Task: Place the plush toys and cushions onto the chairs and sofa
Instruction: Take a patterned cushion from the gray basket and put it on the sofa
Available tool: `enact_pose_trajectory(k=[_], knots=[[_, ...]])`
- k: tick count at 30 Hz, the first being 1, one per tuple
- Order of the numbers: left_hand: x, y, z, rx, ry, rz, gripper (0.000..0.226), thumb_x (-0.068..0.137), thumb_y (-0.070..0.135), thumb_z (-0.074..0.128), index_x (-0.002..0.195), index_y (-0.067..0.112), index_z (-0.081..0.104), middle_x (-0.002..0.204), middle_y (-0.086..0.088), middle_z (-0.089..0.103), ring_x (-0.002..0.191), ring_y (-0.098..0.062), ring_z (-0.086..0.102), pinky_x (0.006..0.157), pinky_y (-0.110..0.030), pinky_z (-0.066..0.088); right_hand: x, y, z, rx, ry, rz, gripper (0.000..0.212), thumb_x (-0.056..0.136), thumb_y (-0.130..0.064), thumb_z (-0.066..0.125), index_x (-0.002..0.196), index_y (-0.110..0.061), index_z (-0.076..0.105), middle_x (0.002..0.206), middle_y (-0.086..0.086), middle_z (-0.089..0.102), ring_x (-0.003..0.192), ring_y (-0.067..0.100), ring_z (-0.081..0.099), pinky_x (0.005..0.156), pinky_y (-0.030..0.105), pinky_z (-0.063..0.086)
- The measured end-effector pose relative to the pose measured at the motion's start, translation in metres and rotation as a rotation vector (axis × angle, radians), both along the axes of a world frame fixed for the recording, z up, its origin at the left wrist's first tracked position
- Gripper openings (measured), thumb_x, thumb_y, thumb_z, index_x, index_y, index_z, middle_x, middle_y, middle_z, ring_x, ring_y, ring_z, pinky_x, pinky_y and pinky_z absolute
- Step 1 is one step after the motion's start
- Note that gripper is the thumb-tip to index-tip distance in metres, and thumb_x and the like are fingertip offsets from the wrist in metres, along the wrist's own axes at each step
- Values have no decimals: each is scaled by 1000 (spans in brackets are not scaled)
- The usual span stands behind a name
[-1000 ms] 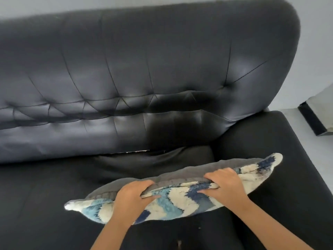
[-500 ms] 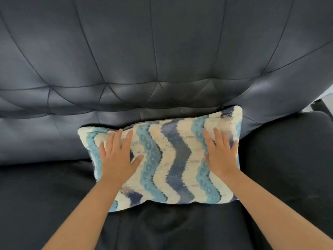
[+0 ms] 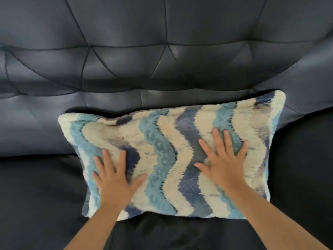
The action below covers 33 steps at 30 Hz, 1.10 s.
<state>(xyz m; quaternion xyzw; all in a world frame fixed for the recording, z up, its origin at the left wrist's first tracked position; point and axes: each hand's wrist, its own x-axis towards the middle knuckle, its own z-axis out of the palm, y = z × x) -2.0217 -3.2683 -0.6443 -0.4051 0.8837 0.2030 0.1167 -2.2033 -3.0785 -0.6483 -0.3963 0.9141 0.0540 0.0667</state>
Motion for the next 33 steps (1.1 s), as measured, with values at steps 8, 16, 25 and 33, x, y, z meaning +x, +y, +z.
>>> enact_pose_trajectory(k=[8,16,25,33], knots=[[-12,-1,-33,42,-172,-112,93,53,86,-14,128,37,-37,137,-9,-38,137,-40,-21,111,-61,2,-6,8,-23,2,23,-9,65,85,-65,2,137,-36,29,155,1,-1,137,22,1,102,65,-7],[61,29,-55,177,75,253,107,62,88,2,135,13,29,143,-35,26,131,-55,19,95,-75,23,62,54,-12,54,-260,-442,92,69,-83,1,134,-24,31,146,24,12,131,43,11,86,80,21],[36,18,-77,121,-351,155,82,85,64,27,144,20,-8,155,-10,-13,142,-35,-8,113,-55,10,44,40,-39,305,-341,-455,85,77,-74,23,140,-33,-19,148,13,-32,136,34,-27,107,65,-1],[48,60,-22,119,-189,22,64,94,45,30,145,21,2,156,-5,-4,144,-25,-3,117,-38,14,58,53,-5,121,-390,-434,86,72,-80,5,143,-32,-5,153,10,-19,140,33,-15,110,61,5]])
